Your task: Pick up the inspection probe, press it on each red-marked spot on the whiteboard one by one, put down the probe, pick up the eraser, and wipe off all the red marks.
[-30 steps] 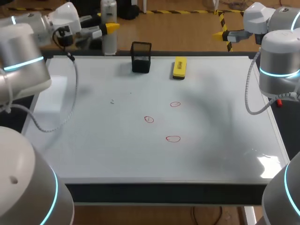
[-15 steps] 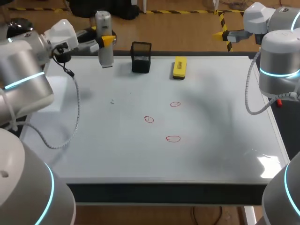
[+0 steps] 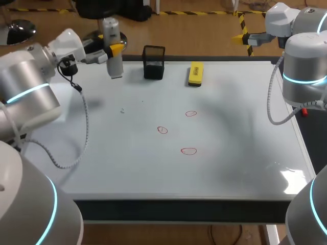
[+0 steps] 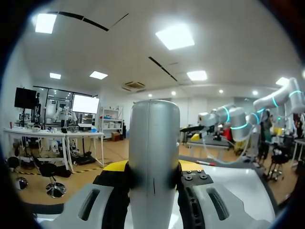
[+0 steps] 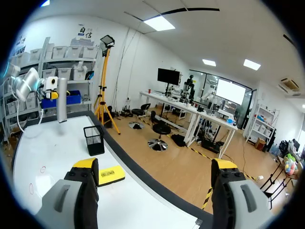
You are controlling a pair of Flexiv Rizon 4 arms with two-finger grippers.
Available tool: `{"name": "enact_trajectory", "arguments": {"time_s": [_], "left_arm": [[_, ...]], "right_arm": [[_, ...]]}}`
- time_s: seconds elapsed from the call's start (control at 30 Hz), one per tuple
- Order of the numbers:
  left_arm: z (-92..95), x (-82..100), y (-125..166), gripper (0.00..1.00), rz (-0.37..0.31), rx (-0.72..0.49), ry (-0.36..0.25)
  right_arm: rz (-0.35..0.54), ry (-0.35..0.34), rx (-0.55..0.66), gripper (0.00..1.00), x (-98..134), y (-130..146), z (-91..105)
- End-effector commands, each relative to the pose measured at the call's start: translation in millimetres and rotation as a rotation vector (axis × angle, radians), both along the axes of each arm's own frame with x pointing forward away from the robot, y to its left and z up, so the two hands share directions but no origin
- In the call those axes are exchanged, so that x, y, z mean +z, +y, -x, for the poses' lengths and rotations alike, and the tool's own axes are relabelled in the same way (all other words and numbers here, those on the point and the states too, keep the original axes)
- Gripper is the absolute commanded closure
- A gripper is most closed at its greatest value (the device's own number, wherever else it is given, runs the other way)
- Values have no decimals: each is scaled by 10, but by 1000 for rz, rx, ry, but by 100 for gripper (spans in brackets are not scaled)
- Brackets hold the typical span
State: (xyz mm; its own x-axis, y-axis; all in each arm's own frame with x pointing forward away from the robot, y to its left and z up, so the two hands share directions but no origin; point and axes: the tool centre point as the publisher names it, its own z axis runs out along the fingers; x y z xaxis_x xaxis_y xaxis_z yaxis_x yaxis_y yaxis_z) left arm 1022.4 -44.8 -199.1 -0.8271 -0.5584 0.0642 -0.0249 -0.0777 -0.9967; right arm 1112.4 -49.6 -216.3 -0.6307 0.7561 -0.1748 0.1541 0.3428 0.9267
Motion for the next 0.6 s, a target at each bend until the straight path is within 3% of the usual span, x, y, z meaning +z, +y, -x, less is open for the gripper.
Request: {"name": "enact_trajectory", "arguments": {"time_s": [0.03, 0.6], "left_arm": [[-1, -28, 29, 100, 7, -7, -4], [-45, -66, 69, 100, 9, -17, 5]], "right_arm": [[2, 2, 1, 0, 3, 0, -7], [2, 2, 1, 0, 3, 0, -7]]}}
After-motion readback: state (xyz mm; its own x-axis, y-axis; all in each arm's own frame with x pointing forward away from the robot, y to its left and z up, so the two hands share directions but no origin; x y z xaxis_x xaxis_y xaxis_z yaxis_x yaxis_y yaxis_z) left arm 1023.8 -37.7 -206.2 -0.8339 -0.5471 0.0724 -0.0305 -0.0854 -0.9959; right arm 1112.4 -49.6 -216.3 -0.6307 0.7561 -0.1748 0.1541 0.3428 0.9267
